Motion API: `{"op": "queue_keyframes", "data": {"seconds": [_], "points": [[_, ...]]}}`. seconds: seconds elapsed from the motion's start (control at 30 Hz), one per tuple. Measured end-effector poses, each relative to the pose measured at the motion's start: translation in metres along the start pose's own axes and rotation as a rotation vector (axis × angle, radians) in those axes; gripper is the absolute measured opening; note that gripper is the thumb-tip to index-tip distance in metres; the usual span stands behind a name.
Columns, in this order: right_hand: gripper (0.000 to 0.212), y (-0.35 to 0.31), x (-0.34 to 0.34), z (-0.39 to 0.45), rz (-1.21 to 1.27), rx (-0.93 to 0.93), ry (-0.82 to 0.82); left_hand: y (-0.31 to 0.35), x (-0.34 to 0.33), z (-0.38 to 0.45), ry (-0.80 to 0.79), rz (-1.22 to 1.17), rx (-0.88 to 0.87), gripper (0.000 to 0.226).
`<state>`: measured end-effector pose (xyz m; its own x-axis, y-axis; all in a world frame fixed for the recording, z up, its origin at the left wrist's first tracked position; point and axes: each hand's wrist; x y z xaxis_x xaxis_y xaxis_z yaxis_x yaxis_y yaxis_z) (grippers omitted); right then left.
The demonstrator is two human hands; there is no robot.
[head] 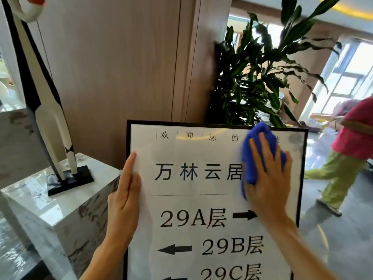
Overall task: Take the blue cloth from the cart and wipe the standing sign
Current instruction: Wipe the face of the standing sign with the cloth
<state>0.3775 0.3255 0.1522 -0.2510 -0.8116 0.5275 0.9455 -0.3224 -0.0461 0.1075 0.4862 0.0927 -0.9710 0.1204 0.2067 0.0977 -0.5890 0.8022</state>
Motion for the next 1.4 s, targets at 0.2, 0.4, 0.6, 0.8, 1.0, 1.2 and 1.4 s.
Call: {"op": "queue_keyframes", "data": {"seconds": [0.2, 0.4, 0.6, 0.8, 1.0, 1.2, 1.4], "points": [[0.054, 0.034, 0.008, -0.008, 0.235, -0.034, 0.092, 0.001, 0.001, -0.001, 0.007, -0.012, 0.012, 0.044], [0.053, -0.011, -0.009, -0.031, 0.244, -0.229, 0.152, 0.006, 0.0, -0.004, 0.01, -0.045, -0.005, 0.046], [0.07, -0.131, -0.041, -0.08, 0.173, -0.151, -0.014, 0.006, 0.003, -0.007, 0.014, -0.109, 0.011, 0.046], [0.094, -0.183, -0.054, -0.118, 0.023, 0.141, -0.239, 0.007, 0.009, -0.007, -0.041, -0.094, 0.004, 0.044], [0.097, -0.134, -0.039, -0.121, 0.02, 0.277, -0.211, 0.003, 0.007, -0.018, -0.043, -0.079, 0.035, 0.043], [0.085, -0.061, -0.018, -0.123, 0.042, 0.153, -0.175, -0.021, 0.004, -0.068, -0.057, -0.022, 0.141, 0.044], [0.054, 0.007, -0.001, -0.134, 0.099, -0.037, -0.153, -0.04, 0.0, -0.089, -0.029, 0.012, 0.148, 0.035]]}}
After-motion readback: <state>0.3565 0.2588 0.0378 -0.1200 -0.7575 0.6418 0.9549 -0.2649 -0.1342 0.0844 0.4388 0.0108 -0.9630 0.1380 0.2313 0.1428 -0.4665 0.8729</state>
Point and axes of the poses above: each hand's wrist, its own z-axis towards the middle knuckle, its own x-axis out of the back of the hand, y = z × x, and after that the axes turned 7 degrees about z, right-handed
